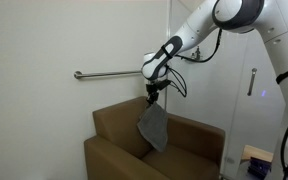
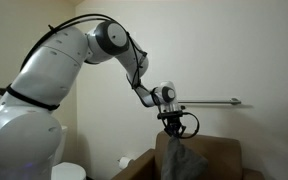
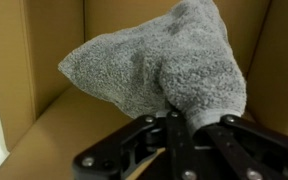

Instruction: Put the towel on the left arm of the couch

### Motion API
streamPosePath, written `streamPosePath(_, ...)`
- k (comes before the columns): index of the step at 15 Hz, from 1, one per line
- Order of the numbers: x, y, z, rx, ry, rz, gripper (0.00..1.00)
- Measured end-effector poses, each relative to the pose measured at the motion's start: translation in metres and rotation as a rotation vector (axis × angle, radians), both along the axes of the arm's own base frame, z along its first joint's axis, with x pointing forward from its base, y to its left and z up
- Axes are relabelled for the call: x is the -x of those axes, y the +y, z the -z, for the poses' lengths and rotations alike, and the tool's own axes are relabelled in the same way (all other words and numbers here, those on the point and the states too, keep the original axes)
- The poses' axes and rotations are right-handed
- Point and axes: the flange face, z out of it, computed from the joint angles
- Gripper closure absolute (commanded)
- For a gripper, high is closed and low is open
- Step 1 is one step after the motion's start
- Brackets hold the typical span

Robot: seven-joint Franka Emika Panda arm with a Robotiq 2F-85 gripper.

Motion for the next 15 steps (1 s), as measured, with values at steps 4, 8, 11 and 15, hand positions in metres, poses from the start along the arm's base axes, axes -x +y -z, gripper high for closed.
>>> streamPosePath(4,0.002,0.038,-0.043,0.076,-0.065,-0.089,0.96)
streamPosePath(8,0.011,0.068,-0.078,0.144,-0.134,-0.171,0.96)
streamPosePath(11,0.017,0.086,-0.096,0.185,-0.171,-0.228,0.96)
streamPosePath(15,0.025,0.109,-0.111,0.203,-0.236,-0.303,0.96)
